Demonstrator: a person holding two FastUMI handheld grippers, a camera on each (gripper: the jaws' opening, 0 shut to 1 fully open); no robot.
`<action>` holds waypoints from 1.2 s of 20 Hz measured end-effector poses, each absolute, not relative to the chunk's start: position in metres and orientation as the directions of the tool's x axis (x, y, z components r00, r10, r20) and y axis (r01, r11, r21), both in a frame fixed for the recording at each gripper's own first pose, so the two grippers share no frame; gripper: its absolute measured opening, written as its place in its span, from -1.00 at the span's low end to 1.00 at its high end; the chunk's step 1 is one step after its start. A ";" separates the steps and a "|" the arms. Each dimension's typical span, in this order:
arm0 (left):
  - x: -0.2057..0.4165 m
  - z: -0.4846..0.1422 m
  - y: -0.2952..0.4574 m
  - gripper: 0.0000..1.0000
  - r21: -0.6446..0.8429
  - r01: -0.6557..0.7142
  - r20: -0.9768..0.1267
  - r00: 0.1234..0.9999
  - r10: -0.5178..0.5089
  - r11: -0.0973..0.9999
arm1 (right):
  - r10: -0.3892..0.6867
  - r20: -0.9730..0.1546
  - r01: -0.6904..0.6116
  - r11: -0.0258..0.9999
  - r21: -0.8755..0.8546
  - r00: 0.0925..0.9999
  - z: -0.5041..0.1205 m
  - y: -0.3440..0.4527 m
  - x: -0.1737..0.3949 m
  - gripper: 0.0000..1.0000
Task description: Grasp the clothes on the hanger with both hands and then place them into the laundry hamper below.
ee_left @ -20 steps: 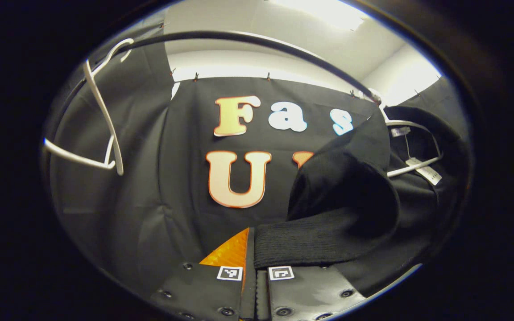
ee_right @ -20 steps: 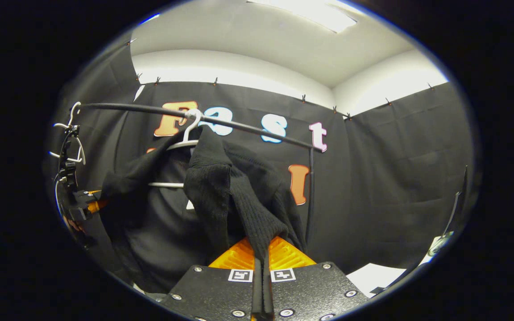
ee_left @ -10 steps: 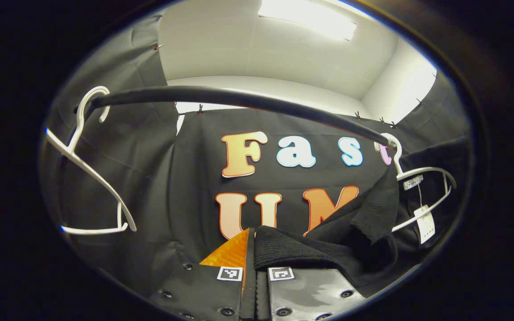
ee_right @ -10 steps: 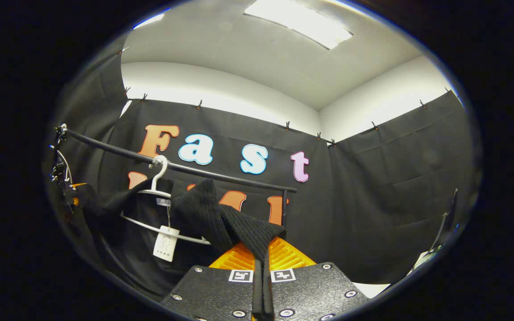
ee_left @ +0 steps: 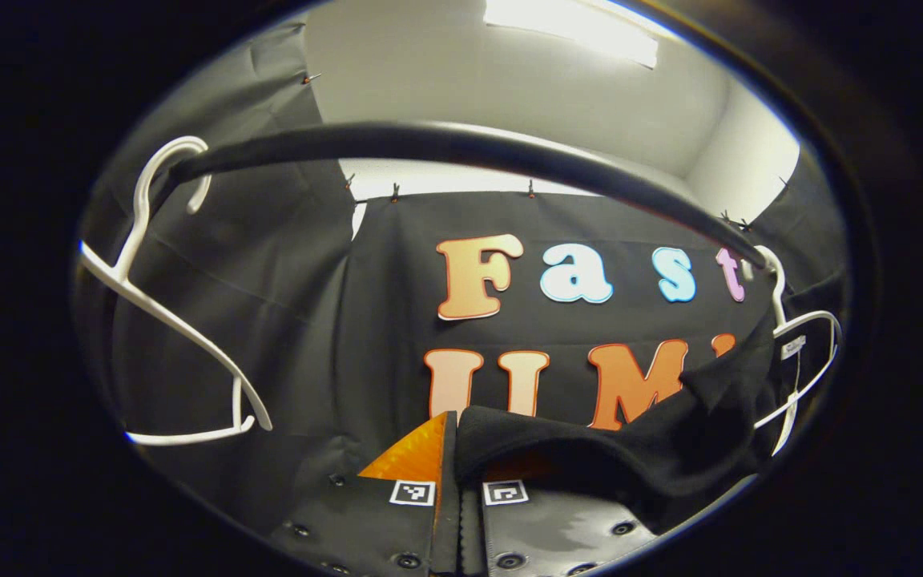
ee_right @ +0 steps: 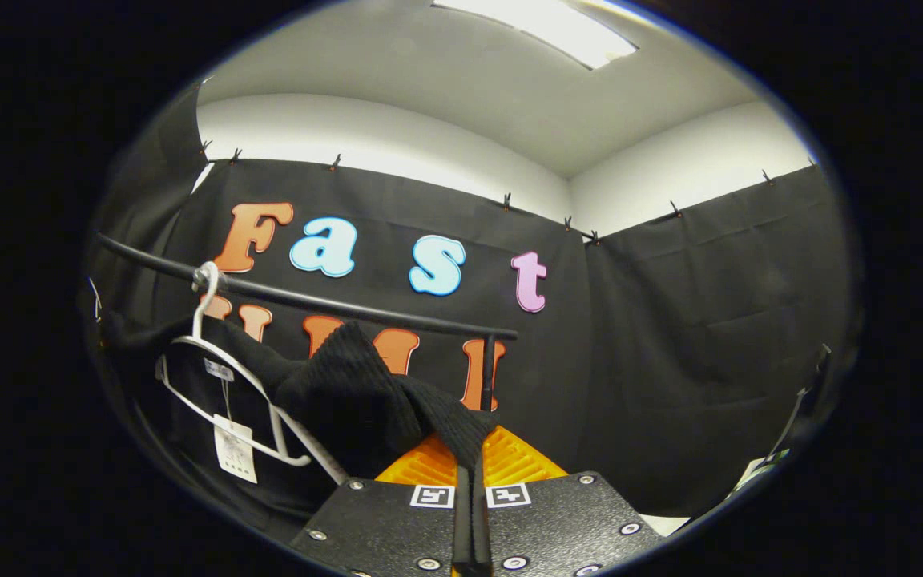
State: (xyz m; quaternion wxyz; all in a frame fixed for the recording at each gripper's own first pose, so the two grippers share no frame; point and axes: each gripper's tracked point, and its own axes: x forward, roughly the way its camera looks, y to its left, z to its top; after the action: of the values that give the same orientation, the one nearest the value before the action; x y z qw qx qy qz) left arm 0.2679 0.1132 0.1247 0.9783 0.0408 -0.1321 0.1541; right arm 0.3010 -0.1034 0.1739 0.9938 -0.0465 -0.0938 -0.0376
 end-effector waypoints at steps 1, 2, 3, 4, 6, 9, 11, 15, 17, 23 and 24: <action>0.272 0.117 0.122 -0.85 0.017 -0.329 0.250 0.916 0.314 0.944 | -0.066 0.166 0.080 0.993 -0.081 0.984 0.163 -0.104 0.310 -1.00; 0.277 0.110 0.133 -0.84 -0.009 -0.351 0.230 0.910 0.344 0.936 | -0.063 0.146 0.075 0.994 -0.079 0.987 0.152 -0.102 0.317 -1.00; 0.280 0.101 0.141 -0.84 -0.038 -0.371 0.206 0.906 0.371 0.928 | -0.061 0.132 0.072 0.994 -0.083 0.989 0.143 -0.101 0.323 -1.00; 0.286 0.091 0.148 -0.84 -0.063 -0.387 0.178 0.903 0.391 0.920 | -0.053 0.116 0.064 0.994 -0.087 0.992 0.132 -0.097 0.327 -1.00; 0.292 0.073 0.153 -0.84 -0.080 -0.411 0.131 0.899 0.418 0.908 | -0.035 0.102 0.045 0.995 -0.094 0.994 0.116 -0.086 0.332 -1.00; 0.296 0.045 0.152 -0.84 -0.060 -0.426 0.090 0.898 0.430 0.903 | -0.004 0.068 0.010 0.995 -0.097 0.998 0.095 -0.074 0.336 -1.00; 0.307 0.025 0.148 -0.84 -0.054 -0.422 0.030 0.905 0.424 0.905 | 0.013 0.025 -0.011 0.997 -0.078 1.000 0.079 -0.068 0.340 -0.99; 0.322 -0.002 0.159 -0.84 -0.048 -0.446 -0.066 0.894 0.443 0.894 | 0.032 0.010 -0.031 0.996 -0.087 0.999 0.065 -0.060 0.339 -1.00; 0.320 -0.003 0.166 -0.84 -0.048 -0.455 -0.070 0.890 0.451 0.889 | 0.043 0.018 -0.041 0.995 -0.089 0.999 0.063 -0.057 0.335 -1.00; 0.314 0.002 0.170 -0.84 0.037 -0.459 -0.040 0.887 0.460 0.888 | 0.046 0.025 -0.044 0.997 -0.065 0.999 0.052 -0.053 0.325 -1.00; 0.314 -0.002 0.171 -0.84 0.050 -0.460 -0.049 0.885 0.462 0.886 | 0.049 0.020 -0.047 0.996 -0.072 0.999 0.046 -0.050 0.324 -0.99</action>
State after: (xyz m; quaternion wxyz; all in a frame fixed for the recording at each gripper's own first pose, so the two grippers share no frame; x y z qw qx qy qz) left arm 0.3141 0.1711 -0.0018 0.9707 0.0185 0.0296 0.2376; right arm 0.3239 -0.0499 0.0461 0.9990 -0.0357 -0.0107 0.0239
